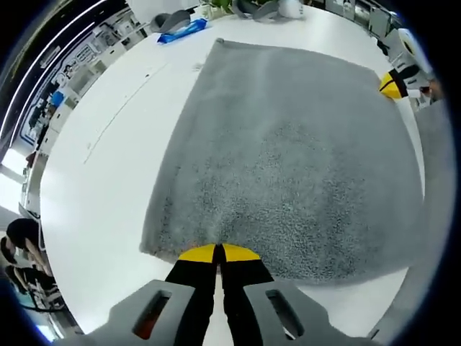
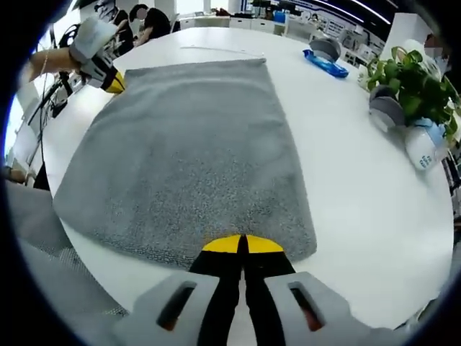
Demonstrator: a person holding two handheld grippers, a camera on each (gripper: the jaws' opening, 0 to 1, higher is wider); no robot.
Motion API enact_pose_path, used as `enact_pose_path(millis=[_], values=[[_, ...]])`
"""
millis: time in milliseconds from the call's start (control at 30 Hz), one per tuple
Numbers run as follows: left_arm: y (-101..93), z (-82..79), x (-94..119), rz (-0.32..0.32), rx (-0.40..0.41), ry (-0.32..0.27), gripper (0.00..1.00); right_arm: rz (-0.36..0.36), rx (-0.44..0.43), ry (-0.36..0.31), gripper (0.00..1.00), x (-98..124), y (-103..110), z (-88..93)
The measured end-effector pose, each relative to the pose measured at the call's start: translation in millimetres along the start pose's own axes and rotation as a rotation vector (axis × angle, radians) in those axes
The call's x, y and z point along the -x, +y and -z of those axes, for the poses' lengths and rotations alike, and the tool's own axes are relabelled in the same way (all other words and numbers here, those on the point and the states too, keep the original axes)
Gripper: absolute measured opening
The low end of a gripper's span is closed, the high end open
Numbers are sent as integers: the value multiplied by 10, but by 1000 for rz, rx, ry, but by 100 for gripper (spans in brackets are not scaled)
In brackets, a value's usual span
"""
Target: Fold the towel on the table until its edges align and the towel forms a compact rectangular stack.
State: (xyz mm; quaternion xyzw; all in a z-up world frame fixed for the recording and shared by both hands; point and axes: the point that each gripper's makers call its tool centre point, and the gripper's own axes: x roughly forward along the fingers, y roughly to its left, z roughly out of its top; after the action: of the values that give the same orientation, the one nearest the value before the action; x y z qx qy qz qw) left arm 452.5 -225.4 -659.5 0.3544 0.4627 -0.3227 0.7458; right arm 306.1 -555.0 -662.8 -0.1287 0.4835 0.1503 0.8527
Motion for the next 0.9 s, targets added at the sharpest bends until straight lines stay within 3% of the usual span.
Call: enact_pose_path(millis=[267,600,900], values=[[62,-72,-50,14,-11,-1,2,-26,29,-10,0,30,71,45],[90,-165,-65,14,-14,-11,2,-48,-29,-11,0,48,112,71],[125,-264,-70,20,-30,-19,2,-55,-23,4,0,72,198,105]])
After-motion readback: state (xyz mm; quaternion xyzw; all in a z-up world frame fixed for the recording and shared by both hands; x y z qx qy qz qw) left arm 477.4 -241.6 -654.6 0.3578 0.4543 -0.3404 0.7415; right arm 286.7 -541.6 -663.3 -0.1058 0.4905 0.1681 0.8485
